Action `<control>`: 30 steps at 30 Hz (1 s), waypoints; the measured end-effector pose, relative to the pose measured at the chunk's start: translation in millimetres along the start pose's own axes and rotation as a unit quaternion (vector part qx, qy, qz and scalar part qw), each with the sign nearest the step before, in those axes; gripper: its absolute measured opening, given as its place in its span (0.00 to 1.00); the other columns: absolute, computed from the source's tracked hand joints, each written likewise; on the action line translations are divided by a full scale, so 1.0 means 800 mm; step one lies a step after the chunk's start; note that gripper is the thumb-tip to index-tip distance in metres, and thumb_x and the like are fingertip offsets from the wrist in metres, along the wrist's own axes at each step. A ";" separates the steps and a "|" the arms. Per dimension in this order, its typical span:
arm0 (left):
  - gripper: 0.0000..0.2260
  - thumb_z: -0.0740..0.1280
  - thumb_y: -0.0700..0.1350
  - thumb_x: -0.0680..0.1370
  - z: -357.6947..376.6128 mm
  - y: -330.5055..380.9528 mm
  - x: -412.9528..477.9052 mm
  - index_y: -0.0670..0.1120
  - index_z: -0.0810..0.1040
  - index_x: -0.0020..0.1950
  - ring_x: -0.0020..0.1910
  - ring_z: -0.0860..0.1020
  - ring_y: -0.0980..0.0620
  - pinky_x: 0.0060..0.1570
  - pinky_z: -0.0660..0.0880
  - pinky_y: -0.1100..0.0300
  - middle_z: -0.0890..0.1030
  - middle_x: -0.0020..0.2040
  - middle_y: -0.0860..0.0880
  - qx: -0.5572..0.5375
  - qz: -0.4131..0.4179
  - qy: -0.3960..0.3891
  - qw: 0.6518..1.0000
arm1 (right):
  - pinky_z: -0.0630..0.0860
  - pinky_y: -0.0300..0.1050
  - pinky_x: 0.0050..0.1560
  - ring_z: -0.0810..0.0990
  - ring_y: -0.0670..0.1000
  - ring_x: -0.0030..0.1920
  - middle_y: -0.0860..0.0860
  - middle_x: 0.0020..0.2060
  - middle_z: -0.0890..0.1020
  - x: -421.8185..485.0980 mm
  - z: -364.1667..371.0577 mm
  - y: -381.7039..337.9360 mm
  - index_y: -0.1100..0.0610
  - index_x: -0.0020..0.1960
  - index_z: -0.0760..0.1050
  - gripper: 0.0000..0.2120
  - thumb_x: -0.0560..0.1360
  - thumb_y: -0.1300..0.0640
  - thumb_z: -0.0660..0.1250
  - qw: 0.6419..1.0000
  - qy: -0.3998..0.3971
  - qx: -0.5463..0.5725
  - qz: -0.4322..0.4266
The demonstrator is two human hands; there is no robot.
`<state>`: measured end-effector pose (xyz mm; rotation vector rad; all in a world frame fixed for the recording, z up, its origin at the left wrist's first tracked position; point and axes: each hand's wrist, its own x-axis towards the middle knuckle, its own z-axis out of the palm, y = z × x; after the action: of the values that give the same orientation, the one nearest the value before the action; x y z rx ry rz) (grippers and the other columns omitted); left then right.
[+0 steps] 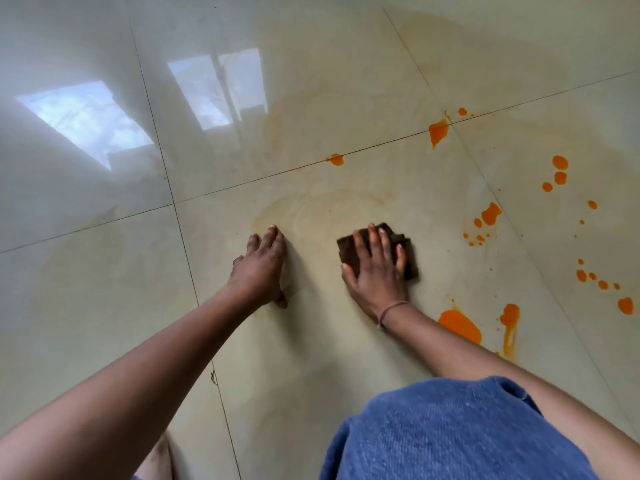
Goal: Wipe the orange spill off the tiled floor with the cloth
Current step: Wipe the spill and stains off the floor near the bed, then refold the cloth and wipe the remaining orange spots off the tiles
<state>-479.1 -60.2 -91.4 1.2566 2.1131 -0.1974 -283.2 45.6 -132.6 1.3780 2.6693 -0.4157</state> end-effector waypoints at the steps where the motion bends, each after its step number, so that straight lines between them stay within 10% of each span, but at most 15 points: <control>1: 0.61 0.82 0.48 0.59 0.001 -0.001 0.000 0.45 0.43 0.79 0.77 0.45 0.42 0.66 0.67 0.41 0.42 0.79 0.51 -0.004 0.002 0.001 1.000 | 0.52 0.64 0.72 0.56 0.56 0.77 0.56 0.76 0.60 0.001 -0.002 -0.011 0.52 0.76 0.60 0.35 0.72 0.39 0.48 1.000 -0.020 -0.001 -0.017; 8: 0.61 0.82 0.47 0.60 0.005 -0.004 -0.002 0.45 0.42 0.79 0.78 0.44 0.42 0.69 0.64 0.42 0.41 0.79 0.51 -0.025 0.007 0.016 1.000 | 0.50 0.54 0.73 0.57 0.50 0.75 0.50 0.76 0.60 -0.001 -0.054 0.022 0.49 0.77 0.58 0.25 0.81 0.47 0.52 0.969 -0.109 -0.070 -0.211; 20: 0.44 0.76 0.48 0.70 0.001 0.020 -0.009 0.46 0.54 0.78 0.77 0.51 0.43 0.71 0.61 0.44 0.50 0.79 0.47 -0.021 0.049 0.068 0.996 | 0.63 0.50 0.55 0.75 0.55 0.51 0.51 0.49 0.76 -0.010 -0.091 0.001 0.54 0.53 0.76 0.08 0.74 0.57 0.65 0.970 -0.014 -0.019 -0.241; 25: 0.19 0.74 0.45 0.71 -0.004 0.055 -0.009 0.46 0.78 0.61 0.56 0.80 0.49 0.55 0.76 0.55 0.82 0.57 0.48 -0.264 0.150 0.060 0.951 | 0.74 0.46 0.54 0.79 0.52 0.50 0.50 0.49 0.82 0.011 -0.151 -0.001 0.54 0.55 0.79 0.10 0.75 0.61 0.67 0.969 -0.028 0.197 -0.148; 30: 0.10 0.72 0.34 0.69 -0.012 0.074 -0.016 0.45 0.81 0.46 0.40 0.79 0.58 0.42 0.74 0.67 0.81 0.40 0.53 -0.484 0.153 -0.075 0.858 | 0.75 0.48 0.60 0.77 0.49 0.53 0.49 0.55 0.80 0.021 -0.145 -0.007 0.52 0.59 0.78 0.15 0.73 0.63 0.69 0.971 -0.075 0.188 -0.129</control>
<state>-430.4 -34.4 -64.5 0.8624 1.4713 0.7938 -294.0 89.4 -24.3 1.0170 2.7432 -1.0544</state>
